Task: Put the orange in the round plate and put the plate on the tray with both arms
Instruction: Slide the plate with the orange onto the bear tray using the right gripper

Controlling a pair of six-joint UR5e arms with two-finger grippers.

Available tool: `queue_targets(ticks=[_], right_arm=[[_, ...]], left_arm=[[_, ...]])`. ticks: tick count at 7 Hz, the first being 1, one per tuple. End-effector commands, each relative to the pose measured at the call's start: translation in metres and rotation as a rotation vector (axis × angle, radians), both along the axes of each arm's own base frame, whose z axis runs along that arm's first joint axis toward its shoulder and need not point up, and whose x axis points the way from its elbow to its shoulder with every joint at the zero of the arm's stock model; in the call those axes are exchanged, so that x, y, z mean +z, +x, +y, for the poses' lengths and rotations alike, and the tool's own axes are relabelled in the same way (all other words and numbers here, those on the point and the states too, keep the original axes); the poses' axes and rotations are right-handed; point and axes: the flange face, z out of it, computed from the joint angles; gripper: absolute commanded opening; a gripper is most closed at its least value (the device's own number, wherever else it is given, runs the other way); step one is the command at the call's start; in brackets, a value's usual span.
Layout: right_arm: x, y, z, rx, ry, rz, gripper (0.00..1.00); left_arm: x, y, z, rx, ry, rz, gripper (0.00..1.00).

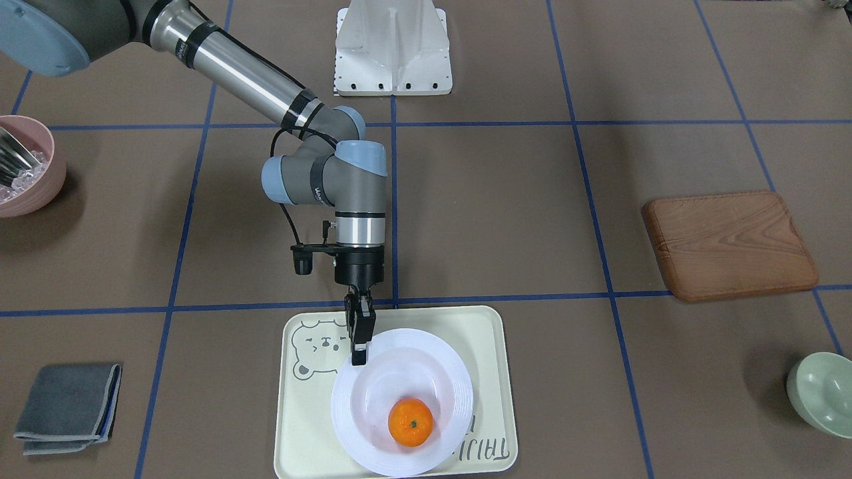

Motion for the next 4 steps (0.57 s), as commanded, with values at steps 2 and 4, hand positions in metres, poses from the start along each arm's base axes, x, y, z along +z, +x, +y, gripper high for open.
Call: queue_targets(ticks=[2,4], right_arm=[[-0.001,0.029,0.02,-0.323,0.12,0.25,1.0],[0.009,0.083,-0.025,-0.604,0.071,0.44,1.0]], left_arm=[[0.0,0.0,0.0,0.0,-0.001,0.0,0.98],[0.0,0.0,0.0,0.0,-0.001,0.0,0.98]])
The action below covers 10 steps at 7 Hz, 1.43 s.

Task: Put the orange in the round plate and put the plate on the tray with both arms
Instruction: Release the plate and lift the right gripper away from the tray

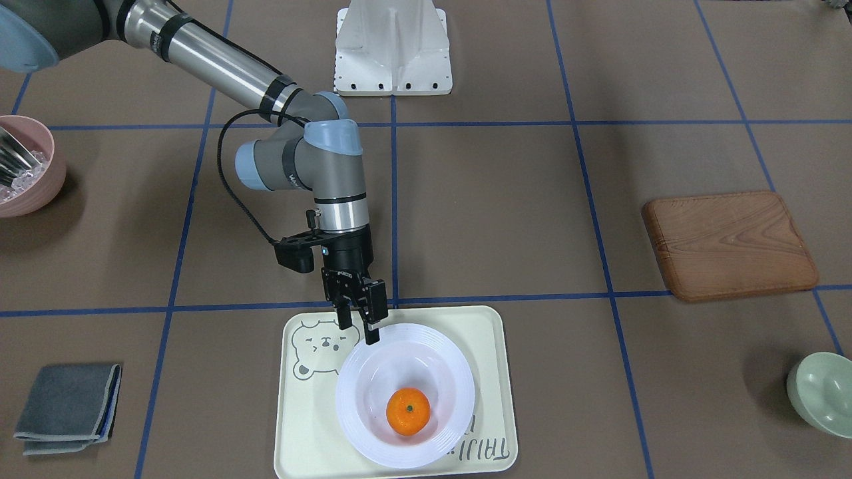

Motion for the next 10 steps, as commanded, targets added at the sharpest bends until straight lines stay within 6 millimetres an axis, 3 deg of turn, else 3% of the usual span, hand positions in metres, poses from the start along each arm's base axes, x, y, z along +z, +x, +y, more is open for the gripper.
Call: queue_targets(ticks=[1,3,4,5,6,7,8,10], right_arm=[[0.017,0.069,-0.036,-0.331,-0.005,0.275,1.0],[0.043,0.154,-0.074,-0.596,0.01,0.434,1.0],[0.057,0.214,-0.092,-0.71,0.046,0.52,1.0],[0.088,0.292,-0.11,-0.818,0.088,0.545,1.0],[0.135,0.378,-0.119,-0.923,0.156,0.559,1.0],[0.187,0.451,-0.113,-0.991,0.205,0.585,1.0],[0.235,0.511,-0.097,-1.029,0.219,0.604,1.0],[0.305,0.601,-0.057,-1.066,0.185,0.586,1.0]], left_arm=[[0.001,0.0,0.001,0.0,-0.002,0.0,0.98],[0.006,0.001,0.007,-0.003,-0.017,0.006,0.98],[0.002,0.001,0.007,-0.003,-0.013,0.003,0.98],[-0.005,0.002,0.006,-0.045,-0.049,0.006,0.98],[-0.007,0.004,0.009,-0.048,-0.05,0.005,0.98],[-0.011,0.008,0.009,-0.041,-0.042,0.005,0.98],[-0.013,0.01,0.008,-0.035,-0.038,0.003,0.98],[-0.019,0.023,0.004,-0.004,-0.021,-0.035,0.98]])
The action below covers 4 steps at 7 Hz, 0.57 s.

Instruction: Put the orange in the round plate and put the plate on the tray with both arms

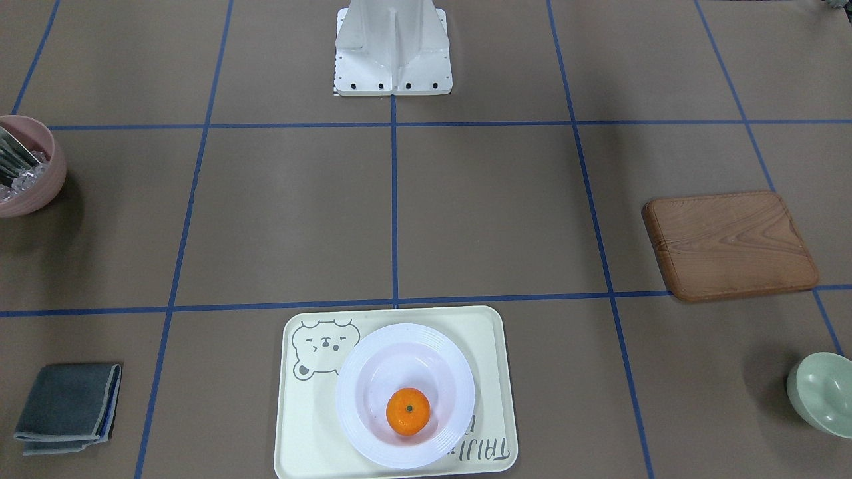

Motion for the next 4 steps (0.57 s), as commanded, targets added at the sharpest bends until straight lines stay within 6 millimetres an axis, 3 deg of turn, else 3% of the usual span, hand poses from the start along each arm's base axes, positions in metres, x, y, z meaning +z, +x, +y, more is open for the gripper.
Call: queue_targets(ticks=[1,2,3,4], right_arm=[[0.085,0.087,0.065,-0.034,-0.04,0.0,1.0],[0.097,0.098,0.1,-0.014,-0.058,-0.004,1.0],[0.084,0.105,0.112,0.003,-0.097,-0.005,1.0],[0.054,0.105,0.118,0.005,-0.154,-0.004,1.0]], left_arm=[[-0.006,0.007,-0.001,0.017,0.014,-0.014,0.98],[-0.009,0.007,-0.001,0.016,0.018,-0.014,0.98],[-0.009,0.007,0.0,0.016,0.015,-0.014,0.98],[-0.008,0.006,0.004,0.014,0.013,-0.014,0.98]])
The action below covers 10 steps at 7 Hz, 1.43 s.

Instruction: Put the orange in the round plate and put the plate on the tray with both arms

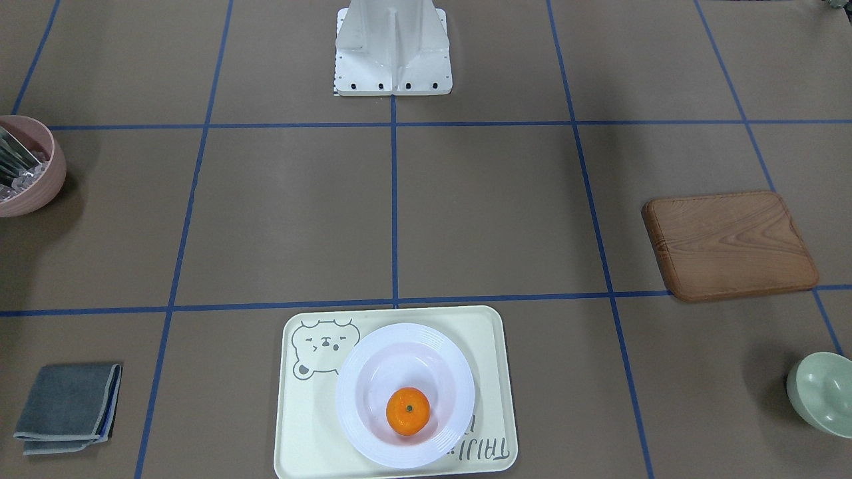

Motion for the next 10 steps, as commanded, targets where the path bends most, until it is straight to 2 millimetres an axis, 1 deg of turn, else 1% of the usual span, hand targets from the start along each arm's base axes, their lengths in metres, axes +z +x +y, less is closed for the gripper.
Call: queue_targets(ticks=[1,2,3,4,5,6,7,9,10], right_arm=[[-0.032,0.005,0.022,0.008,-0.061,0.0,1.0],[-0.023,0.004,0.028,0.007,-0.074,0.004,1.0],[-0.021,0.003,0.03,0.006,-0.08,0.001,1.0],[-0.016,0.003,0.031,0.006,-0.089,0.001,1.0],[-0.014,0.003,0.033,0.004,-0.091,0.001,1.0],[-0.011,0.003,0.035,-0.002,-0.092,0.001,1.0],[-0.008,0.002,0.038,-0.001,-0.1,0.001,1.0],[-0.005,0.002,0.04,-0.001,-0.097,0.0,1.0],[0.001,0.002,0.046,-0.001,-0.076,0.0,1.0]], left_arm=[[-0.006,0.001,0.01,0.0,0.013,0.01,0.98],[-0.002,0.001,0.016,-0.005,-0.008,0.011,0.98],[-0.002,-0.002,0.019,-0.007,0.007,0.012,0.98],[-0.004,-0.002,0.016,-0.011,0.009,0.017,0.98],[-0.003,-0.004,0.018,-0.014,0.004,0.003,0.98],[0.008,-0.004,0.029,-0.012,-0.019,0.004,0.98],[0.006,-0.004,0.039,-0.012,-0.018,0.004,0.98],[0.009,-0.004,0.043,-0.014,-0.025,0.004,0.98],[0.011,-0.004,0.048,-0.014,-0.031,0.004,0.98]])
